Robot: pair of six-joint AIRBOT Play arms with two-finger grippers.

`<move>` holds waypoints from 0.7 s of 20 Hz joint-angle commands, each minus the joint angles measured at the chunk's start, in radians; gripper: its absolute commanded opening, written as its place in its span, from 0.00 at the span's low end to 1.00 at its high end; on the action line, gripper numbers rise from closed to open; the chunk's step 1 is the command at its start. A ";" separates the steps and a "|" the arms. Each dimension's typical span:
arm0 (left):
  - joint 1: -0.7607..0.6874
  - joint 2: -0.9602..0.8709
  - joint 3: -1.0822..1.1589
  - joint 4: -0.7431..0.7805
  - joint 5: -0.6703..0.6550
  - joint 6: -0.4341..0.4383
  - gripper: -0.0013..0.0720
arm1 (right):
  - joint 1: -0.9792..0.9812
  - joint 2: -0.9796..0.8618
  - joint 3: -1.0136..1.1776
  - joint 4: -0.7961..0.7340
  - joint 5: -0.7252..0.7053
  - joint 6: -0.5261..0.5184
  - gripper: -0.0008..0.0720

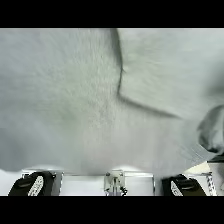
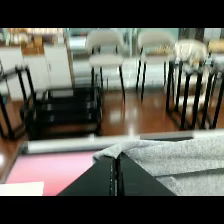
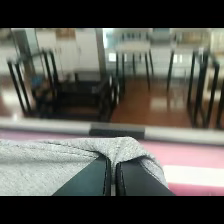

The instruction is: Fold the shirts.

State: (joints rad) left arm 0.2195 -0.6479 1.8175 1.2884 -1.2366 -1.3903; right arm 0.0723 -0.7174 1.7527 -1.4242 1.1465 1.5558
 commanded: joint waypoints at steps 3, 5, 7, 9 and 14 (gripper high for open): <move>0.000 -0.118 -0.409 0.040 -0.012 0.074 0.06 | 0.000 -0.294 -0.117 -0.026 0.287 -0.027 0.10; 0.000 -0.205 -0.547 0.039 0.076 0.089 0.06 | 0.000 -0.429 -0.214 -0.025 0.174 -0.026 0.10; 0.000 -0.328 -0.636 0.013 0.207 0.089 0.06 | 0.000 -0.590 -0.255 -0.019 0.008 0.003 0.10; 0.000 -0.480 -0.642 -0.035 0.307 0.089 0.07 | 0.000 -0.737 -0.254 0.006 -0.160 0.061 0.10; -0.005 -0.772 -0.544 -0.195 0.492 0.089 0.07 | 0.000 -0.908 -0.254 0.153 -0.540 0.179 0.10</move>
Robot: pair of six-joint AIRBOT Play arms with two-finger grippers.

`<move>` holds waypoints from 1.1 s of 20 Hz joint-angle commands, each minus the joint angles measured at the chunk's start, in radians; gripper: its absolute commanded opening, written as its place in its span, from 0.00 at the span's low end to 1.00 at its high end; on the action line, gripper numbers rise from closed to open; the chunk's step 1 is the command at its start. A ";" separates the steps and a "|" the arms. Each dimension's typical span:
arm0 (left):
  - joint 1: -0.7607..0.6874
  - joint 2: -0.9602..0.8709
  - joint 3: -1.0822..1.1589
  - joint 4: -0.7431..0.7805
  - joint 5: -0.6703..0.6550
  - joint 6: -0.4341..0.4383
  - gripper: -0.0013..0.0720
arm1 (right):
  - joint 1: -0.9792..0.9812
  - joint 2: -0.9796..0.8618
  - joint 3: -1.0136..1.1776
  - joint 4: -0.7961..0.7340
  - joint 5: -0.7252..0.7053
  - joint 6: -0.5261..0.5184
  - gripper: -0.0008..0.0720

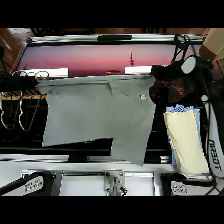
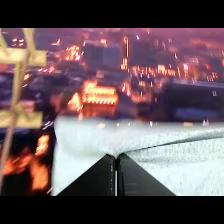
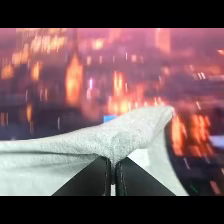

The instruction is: Fold the shirts.

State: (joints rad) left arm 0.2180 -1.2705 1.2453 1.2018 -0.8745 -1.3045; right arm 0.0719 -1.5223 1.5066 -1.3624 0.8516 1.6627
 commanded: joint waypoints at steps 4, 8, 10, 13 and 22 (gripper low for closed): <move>-0.048 -0.245 0.052 -0.167 0.129 0.002 0.07 | 0.001 -0.167 -0.008 0.166 -0.207 0.087 0.10; -0.021 -0.233 0.097 -0.163 -0.096 0.002 0.51 | -0.020 -0.133 0.000 0.187 0.027 0.054 0.65; 0.044 -0.229 0.165 -0.154 -0.388 0.002 0.79 | -0.050 -0.067 0.003 0.164 0.226 -0.049 0.65; 0.157 -0.206 0.151 -0.084 -0.728 -0.035 0.61 | -0.078 0.020 -0.009 0.007 0.531 -0.123 0.64; 0.364 -0.085 -0.345 -0.068 -0.546 0.123 0.78 | -0.138 0.228 -0.259 0.070 0.595 -0.201 0.65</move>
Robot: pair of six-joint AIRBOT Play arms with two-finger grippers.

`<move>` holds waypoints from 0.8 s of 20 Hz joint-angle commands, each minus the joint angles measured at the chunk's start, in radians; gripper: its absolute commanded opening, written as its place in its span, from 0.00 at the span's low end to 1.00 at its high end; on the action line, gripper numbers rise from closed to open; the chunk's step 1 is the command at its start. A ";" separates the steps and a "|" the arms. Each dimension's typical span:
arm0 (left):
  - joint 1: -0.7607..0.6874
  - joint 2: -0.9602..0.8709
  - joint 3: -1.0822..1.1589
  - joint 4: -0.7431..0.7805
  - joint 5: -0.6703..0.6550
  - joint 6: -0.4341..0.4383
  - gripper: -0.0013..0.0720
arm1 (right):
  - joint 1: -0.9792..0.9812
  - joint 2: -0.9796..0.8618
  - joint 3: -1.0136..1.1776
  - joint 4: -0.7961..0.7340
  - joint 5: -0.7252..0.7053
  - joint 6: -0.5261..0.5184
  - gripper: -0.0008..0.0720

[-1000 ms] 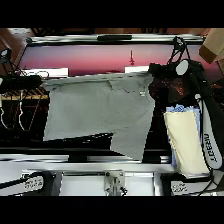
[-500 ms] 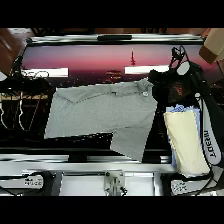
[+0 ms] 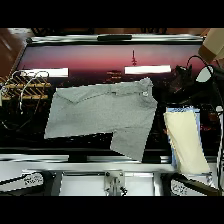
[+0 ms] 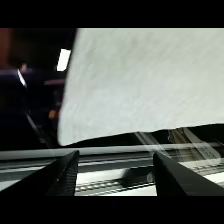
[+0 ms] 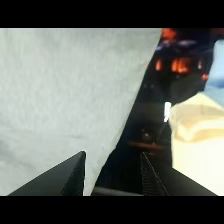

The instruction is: Fold the shirts.

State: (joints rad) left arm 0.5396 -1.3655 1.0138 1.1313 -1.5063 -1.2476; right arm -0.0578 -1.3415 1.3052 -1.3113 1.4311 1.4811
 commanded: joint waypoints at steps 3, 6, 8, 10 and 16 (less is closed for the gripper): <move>0.030 -0.007 -0.124 0.003 0.185 0.067 0.78 | -0.009 0.047 -0.059 0.023 0.003 -0.019 0.64; 0.006 -0.038 -0.128 0.004 0.196 0.074 0.78 | -0.009 0.047 -0.059 0.023 -0.001 -0.019 0.65; -0.008 -0.053 -0.138 0.007 0.198 0.077 0.77 | -0.009 0.047 -0.059 0.023 0.002 -0.019 0.64; -0.014 -0.059 -0.149 0.026 0.199 0.078 0.73 | -0.009 0.047 -0.059 0.023 0.005 -0.019 0.65; -0.026 -0.059 -0.187 0.041 0.213 0.078 0.73 | -0.009 0.047 -0.059 0.022 0.005 -0.019 0.65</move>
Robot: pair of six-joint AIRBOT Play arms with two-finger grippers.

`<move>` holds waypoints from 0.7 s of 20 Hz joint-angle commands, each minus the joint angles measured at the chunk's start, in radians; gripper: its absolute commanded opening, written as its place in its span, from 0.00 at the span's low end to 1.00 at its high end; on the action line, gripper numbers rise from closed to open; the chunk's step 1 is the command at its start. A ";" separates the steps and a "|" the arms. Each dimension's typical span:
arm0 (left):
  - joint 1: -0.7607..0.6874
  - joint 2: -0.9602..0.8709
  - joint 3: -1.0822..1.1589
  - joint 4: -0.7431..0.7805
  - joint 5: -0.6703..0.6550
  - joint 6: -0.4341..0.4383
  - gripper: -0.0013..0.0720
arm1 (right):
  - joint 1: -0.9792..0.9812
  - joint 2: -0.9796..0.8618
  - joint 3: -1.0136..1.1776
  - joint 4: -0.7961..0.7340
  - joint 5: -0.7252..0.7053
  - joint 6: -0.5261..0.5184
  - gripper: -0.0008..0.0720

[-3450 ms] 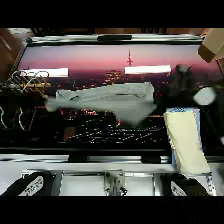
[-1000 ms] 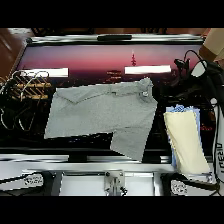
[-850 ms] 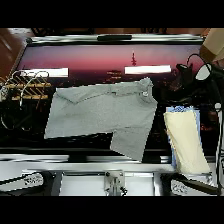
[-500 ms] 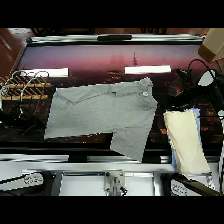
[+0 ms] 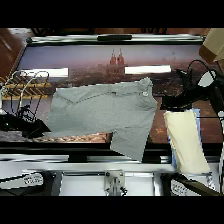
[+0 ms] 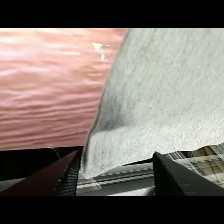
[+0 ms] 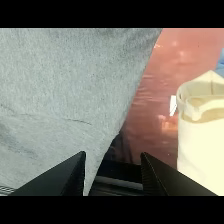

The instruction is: Fold the shirts.

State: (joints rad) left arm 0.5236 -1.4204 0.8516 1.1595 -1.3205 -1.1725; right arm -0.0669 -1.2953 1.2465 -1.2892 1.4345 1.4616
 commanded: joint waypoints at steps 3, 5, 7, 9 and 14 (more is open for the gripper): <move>-0.052 -0.003 -0.070 0.009 0.065 0.006 0.44 | 0.000 0.001 0.000 0.000 0.003 0.000 0.64; -0.070 -0.003 -0.077 0.007 0.091 -0.010 0.17 | 0.000 0.001 0.000 -0.002 0.012 0.000 0.64; -0.070 -0.001 -0.076 -0.001 0.090 -0.010 0.07 | 0.000 0.001 -0.013 -0.007 0.028 0.004 0.65; -0.069 0.007 -0.076 -0.001 0.090 -0.009 0.07 | 0.000 0.001 -0.084 0.029 0.056 -0.001 0.65; -0.069 0.060 -0.076 -0.001 0.094 0.000 0.07 | 0.063 0.000 -0.341 0.144 -0.123 0.031 0.65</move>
State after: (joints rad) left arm 0.4534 -1.3876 0.7727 1.1599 -1.2430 -1.1786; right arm -0.0391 -1.2949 1.0222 -1.1648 1.4303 1.4616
